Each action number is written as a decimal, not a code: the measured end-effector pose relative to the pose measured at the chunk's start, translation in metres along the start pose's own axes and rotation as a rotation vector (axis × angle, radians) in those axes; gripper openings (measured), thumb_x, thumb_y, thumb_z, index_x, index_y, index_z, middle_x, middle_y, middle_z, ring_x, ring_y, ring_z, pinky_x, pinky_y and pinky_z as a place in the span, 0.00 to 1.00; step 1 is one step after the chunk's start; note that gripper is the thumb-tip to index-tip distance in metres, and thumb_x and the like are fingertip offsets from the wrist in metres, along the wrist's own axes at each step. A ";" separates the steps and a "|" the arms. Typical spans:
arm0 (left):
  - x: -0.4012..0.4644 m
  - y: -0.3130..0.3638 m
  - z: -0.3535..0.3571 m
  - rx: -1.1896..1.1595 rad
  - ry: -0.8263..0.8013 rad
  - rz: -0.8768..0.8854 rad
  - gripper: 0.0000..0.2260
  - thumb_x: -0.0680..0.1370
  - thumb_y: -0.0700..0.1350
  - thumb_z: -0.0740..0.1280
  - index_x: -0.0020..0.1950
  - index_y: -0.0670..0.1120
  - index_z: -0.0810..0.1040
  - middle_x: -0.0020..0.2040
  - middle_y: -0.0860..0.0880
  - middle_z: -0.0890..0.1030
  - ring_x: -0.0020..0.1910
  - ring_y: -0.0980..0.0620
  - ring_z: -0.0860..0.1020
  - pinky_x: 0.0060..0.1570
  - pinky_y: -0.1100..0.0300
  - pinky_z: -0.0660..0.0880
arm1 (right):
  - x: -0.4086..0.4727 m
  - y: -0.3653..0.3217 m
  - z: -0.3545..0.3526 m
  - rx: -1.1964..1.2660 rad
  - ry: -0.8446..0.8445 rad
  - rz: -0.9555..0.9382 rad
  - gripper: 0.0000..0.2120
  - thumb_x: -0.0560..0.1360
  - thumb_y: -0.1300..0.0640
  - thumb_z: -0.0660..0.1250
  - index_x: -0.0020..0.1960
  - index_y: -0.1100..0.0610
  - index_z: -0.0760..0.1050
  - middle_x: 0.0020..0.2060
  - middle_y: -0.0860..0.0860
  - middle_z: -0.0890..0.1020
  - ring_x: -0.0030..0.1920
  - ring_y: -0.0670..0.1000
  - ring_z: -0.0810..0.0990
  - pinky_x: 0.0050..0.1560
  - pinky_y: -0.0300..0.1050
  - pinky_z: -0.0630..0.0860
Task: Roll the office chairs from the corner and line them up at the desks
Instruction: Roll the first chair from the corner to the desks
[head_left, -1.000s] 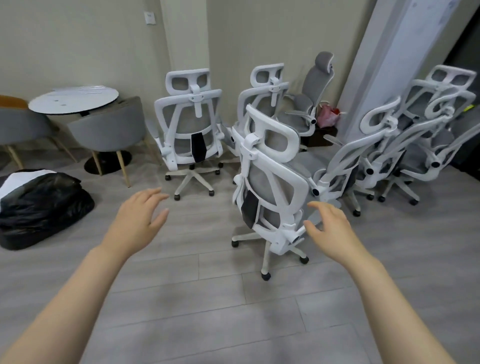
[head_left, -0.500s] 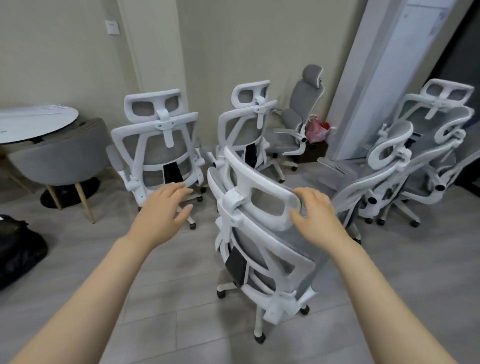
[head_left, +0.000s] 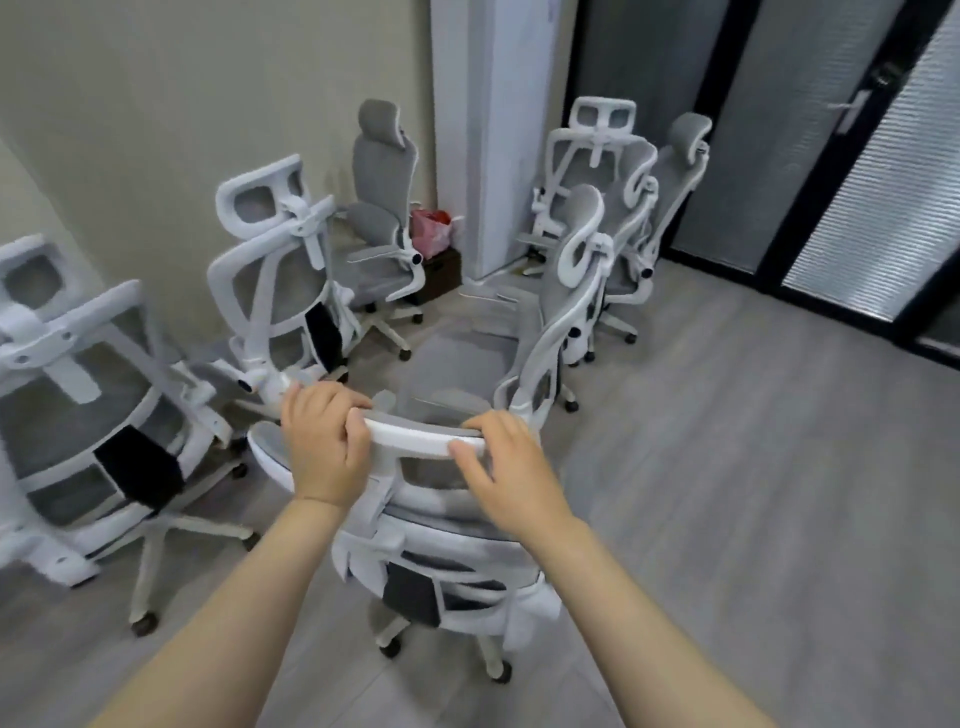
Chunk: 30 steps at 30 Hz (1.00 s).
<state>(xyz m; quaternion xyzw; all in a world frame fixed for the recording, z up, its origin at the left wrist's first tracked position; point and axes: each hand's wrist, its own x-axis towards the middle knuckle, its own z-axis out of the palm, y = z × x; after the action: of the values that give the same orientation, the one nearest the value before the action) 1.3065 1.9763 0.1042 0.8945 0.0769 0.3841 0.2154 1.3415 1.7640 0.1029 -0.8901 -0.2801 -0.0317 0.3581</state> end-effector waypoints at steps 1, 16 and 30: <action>-0.001 -0.001 0.002 -0.012 0.006 0.007 0.15 0.75 0.44 0.52 0.38 0.44 0.77 0.39 0.51 0.74 0.44 0.48 0.71 0.59 0.38 0.66 | -0.002 -0.002 0.000 0.027 0.026 0.027 0.21 0.76 0.38 0.52 0.56 0.51 0.74 0.50 0.45 0.75 0.54 0.48 0.72 0.58 0.45 0.68; -0.057 0.050 0.014 -0.195 -0.040 0.405 0.17 0.75 0.48 0.54 0.46 0.44 0.81 0.44 0.47 0.78 0.50 0.47 0.72 0.63 0.46 0.61 | -0.103 0.011 -0.028 0.102 0.441 0.236 0.12 0.79 0.51 0.59 0.37 0.49 0.69 0.34 0.43 0.72 0.41 0.45 0.72 0.42 0.35 0.65; -0.084 0.181 0.073 -0.463 -0.204 0.536 0.17 0.75 0.49 0.54 0.46 0.44 0.81 0.44 0.49 0.78 0.50 0.48 0.73 0.66 0.48 0.60 | -0.191 0.077 -0.088 -0.118 0.959 0.326 0.17 0.78 0.56 0.53 0.34 0.62 0.71 0.31 0.50 0.70 0.35 0.52 0.69 0.37 0.50 0.67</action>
<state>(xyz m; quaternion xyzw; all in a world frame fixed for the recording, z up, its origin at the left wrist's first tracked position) 1.2958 1.7648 0.0851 0.8441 -0.2710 0.3431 0.3102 1.2339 1.5708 0.0713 -0.8263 0.0605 -0.3960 0.3959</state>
